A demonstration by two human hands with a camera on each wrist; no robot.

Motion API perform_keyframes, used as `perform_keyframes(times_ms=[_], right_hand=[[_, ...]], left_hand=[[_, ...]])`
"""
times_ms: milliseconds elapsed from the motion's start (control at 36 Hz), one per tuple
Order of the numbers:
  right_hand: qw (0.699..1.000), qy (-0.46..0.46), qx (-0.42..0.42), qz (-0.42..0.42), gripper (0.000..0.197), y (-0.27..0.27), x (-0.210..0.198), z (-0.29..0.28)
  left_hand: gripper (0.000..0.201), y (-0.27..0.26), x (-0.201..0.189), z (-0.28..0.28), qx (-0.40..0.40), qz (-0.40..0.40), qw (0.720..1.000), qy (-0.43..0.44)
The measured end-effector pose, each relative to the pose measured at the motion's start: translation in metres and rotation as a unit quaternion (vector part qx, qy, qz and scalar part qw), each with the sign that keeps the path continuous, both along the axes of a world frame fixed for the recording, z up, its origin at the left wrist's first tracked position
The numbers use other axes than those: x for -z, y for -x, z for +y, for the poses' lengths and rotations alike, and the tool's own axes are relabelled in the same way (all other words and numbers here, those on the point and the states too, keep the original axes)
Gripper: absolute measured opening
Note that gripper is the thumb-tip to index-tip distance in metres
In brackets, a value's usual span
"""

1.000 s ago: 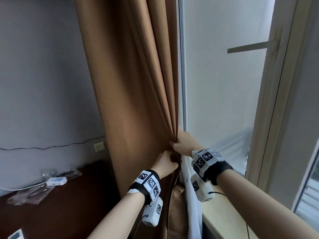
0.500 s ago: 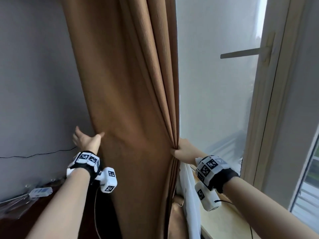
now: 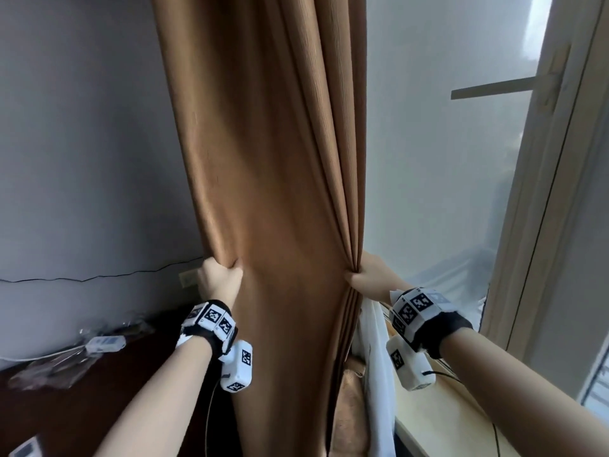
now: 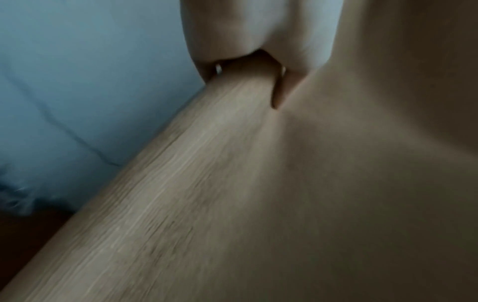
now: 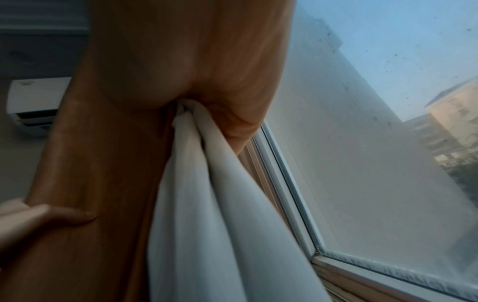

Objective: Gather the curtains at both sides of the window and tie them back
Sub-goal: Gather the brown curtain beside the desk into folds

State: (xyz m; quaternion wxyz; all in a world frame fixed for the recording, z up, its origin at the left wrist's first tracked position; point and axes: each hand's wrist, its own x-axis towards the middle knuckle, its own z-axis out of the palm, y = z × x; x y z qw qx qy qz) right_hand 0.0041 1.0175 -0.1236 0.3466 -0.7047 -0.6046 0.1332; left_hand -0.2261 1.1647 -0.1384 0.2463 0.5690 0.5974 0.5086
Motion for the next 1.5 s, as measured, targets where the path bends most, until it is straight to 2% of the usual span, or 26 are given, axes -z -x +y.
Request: perform_keyframes(times_ms=[83, 139, 194, 250, 333, 389, 500, 639, 722, 750, 778, 833, 889, 944, 1028, 1083, 1139, 1194, 1306, 1361, 1389, 1417, 1500], right_hand=[[1.0, 0.001, -0.001, 0.012, 0.047, 0.003, 0.0, 0.001], [1.0, 0.008, -0.004, 0.018, 0.051, 0.005, 0.0, 0.002], [1.0, 0.016, -0.001, 0.022, 0.054, 0.007, 0.001, 0.002], [0.999, 0.015, 0.001, 0.03, 0.06, 0.009, 0.002, 0.002], [0.998, 0.013, -0.004, 0.053, 0.055, 0.015, 0.003, 0.0], [0.998, 0.017, -0.007, 0.059, 0.051, 0.019, 0.004, -0.001], [0.999, 0.024, 0.014, 0.046, 0.063, 0.026, 0.0, 0.0], [0.996, 0.007, 0.011, 0.086, 0.063, 0.028, 0.0, 0.0], [0.995, -0.001, 0.005, 0.096, 0.086, 0.028, -0.001, -0.002], [0.997, -0.003, 0.011, 0.075, 0.086, 0.027, -0.001, -0.002], [0.999, -0.007, 0.014, 0.05, 0.078, 0.025, 0.001, 0.0], [1.0, -0.006, 0.02, 0.013, 0.053, 0.023, 0.002, 0.001], [1.0, -0.002, 0.013, 0.01, 0.049, 0.021, 0.002, 0.0], [1.0, -0.004, -0.001, 0.009, 0.051, 0.02, 0.001, -0.002], [1.0, -0.004, -0.012, 0.006, 0.033, 0.015, 0.006, 0.0], [1.0, -0.01, -0.011, 0.008, 0.016, 0.011, 0.009, 0.001], [1.0, -0.02, -0.012, 0.005, 0.02, 0.007, 0.011, 0.002], [1.0, -0.028, -0.012, 0.006, 0.029, 0.005, 0.01, 0.002], [0.999, -0.043, -0.016, 0.017, 0.033, 0.0, 0.009, 0.001], [0.999, -0.046, -0.021, 0.017, 0.034, -0.003, 0.009, 0.002], [0.999, -0.047, -0.021, 0.014, 0.033, -0.002, 0.008, 0.002], [0.999, -0.045, -0.018, 0.016, 0.032, -0.002, 0.008, 0.003], [0.999, -0.039, -0.021, 0.021, 0.029, -0.001, 0.009, 0.005]], left_hand=[[0.033, -0.013, 0.002, -0.034, 0.003, 0.037, 0.998, -0.047], [0.029, -0.026, 0.006, -0.059, 0.051, 0.066, 0.991, -0.104], [0.038, -0.042, 0.013, -0.08, 0.123, 0.112, 0.977, -0.131], [0.047, -0.056, 0.018, -0.098, 0.201, 0.172, 0.959, -0.105], [0.028, -0.07, 0.022, -0.112, 0.271, 0.229, 0.935, -0.028], [0.033, -0.075, 0.021, -0.118, 0.302, 0.25, 0.92, -0.011], [0.049, -0.084, 0.014, -0.121, 0.32, 0.283, 0.902, -0.056], [0.05, -0.089, 0.014, -0.12, 0.354, 0.318, 0.879, -0.02], [0.049, -0.091, 0.016, -0.122, 0.372, 0.321, 0.871, -0.002], [0.047, -0.09, 0.018, -0.119, 0.38, 0.322, 0.867, 0.003], [0.046, -0.089, 0.02, -0.116, 0.392, 0.318, 0.863, 0.011], [0.047, -0.084, 0.025, -0.105, 0.42, 0.294, 0.858, 0.026], [0.041, -0.077, 0.027, -0.091, 0.43, 0.263, 0.863, 0.032], [0.032, -0.064, 0.026, -0.069, 0.391, 0.235, 0.89, -0.002], [0.029, -0.036, 0.03, -0.025, 0.273, 0.197, 0.94, -0.056], [0.03, -0.016, 0.031, 0.005, 0.167, 0.191, 0.966, -0.047], [0.049, 0.006, 0.028, 0.03, 0.071, 0.18, 0.981, -0.021], [0.071, 0.025, 0.026, 0.051, 0.017, 0.134, 0.991, 0.012], [0.112, 0.048, 0.031, 0.084, -0.015, 0.036, 0.995, 0.096], [0.12, 0.051, 0.034, 0.091, 0.013, -0.035, 0.993, 0.116], [0.115, 0.052, 0.036, 0.093, 0.034, -0.061, 0.991, 0.117], [0.103, 0.051, 0.037, 0.093, 0.051, -0.071, 0.989, 0.116], [0.039, 0.044, 0.044, 0.087, 0.086, 0.0, 0.992, 0.092]])
